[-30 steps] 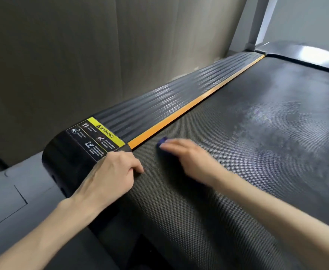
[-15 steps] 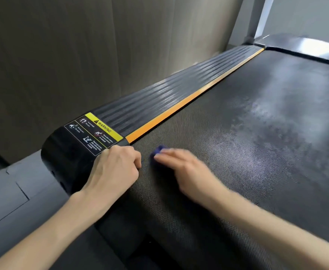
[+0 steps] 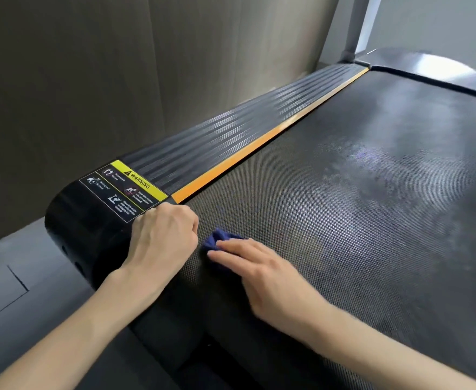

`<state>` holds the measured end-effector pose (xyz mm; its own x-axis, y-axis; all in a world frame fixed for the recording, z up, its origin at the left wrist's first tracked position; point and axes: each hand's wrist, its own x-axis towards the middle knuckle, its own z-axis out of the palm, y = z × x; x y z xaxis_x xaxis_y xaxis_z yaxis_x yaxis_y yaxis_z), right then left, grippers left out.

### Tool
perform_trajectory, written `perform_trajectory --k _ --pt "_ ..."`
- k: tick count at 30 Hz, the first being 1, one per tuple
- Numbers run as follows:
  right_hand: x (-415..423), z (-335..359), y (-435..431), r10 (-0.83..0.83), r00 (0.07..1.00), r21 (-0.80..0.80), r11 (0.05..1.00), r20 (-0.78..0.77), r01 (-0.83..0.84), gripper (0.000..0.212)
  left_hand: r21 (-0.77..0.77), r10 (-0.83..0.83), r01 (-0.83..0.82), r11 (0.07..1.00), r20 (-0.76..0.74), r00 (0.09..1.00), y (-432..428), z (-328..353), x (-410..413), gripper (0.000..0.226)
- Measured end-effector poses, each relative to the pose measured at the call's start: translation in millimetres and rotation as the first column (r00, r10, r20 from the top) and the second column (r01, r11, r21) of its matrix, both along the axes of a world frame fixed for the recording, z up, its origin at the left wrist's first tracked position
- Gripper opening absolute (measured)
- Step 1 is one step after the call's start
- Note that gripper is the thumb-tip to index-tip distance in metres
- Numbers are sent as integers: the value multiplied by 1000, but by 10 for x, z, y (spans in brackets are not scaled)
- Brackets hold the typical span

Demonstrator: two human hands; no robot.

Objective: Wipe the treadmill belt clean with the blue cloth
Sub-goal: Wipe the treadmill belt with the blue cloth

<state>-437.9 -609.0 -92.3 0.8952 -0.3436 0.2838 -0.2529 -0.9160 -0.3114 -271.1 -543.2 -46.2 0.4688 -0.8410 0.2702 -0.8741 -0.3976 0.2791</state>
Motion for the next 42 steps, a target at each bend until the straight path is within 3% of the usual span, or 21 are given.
perform_trajectory --k 1,3,5,7,9,12,15,17,21,22,24,27,30,32,33,38,42 --pt "-38 17 -184 -19 1000 -12 1000 -4 19 53 0 -2 2 1000 0 1000 -3 -4 2 27" --pt "-82 27 -766 -246 969 -57 968 6 246 52 9 -14 15 1000 -16 1000 6 -7 19 28" --pt "-156 74 -1366 -553 833 -26 833 -38 552 51 18 -26 28 999 -68 997 13 11 53 29" --pt "-94 134 -1536 -687 722 7 724 -76 690 51 28 -21 26 999 -147 989 3 18 103 31" --pt "134 117 -1265 -648 761 -6 761 -39 648 53 6 -28 30 1000 -174 984 -25 -10 117 33" --pt "332 4 -531 -328 944 -60 943 24 329 59 -38 -116 110 993 -190 975 -117 -91 22 36" --pt "221 4 -546 -196 980 -41 980 18 196 52 3 -150 152 988 -159 976 -215 -144 -34 38" --pt "96 -9 -942 -327 944 -48 943 33 329 51 0 -127 128 992 -136 983 -243 -155 -53 36" --pt "-140 42 -1544 -696 718 -10 718 -30 696 52 -12 -131 131 991 -68 989 -269 -202 -126 29" --pt "-141 38 -1547 -706 706 -34 708 -44 706 50 -31 -142 140 990 -72 987 -285 -228 -126 27" --pt "-100 26 -1446 -621 783 -78 783 -37 617 46 -85 -174 163 983 -138 975 -352 -315 -87 27" --pt "-117 87 -1283 -453 891 125 886 21 447 37 -168 -268 235 957 -219 938 -466 -405 -110 40" --pt "-278 161 -1362 -633 772 224 761 56 609 39 -192 -327 289 938 -211 921 -566 -477 -192 44" --pt "-333 157 -1379 -746 662 172 644 -79 746 50 -201 -317 279 939 -190 929 -627 -517 -212 42" --pt "-310 138 -1346 -747 653 163 633 -126 756 53 -209 -310 272 939 -178 934 -655 -539 -203 39" --pt "-106 148 -884 -554 832 97 830 39 549 39 -264 -303 243 933 -215 928 -686 -566 -161 33" --pt "-33 274 -551 -298 948 -96 953 -117 287 35 -309 -206 105 945 -316 926 -703 -585 -103 39"
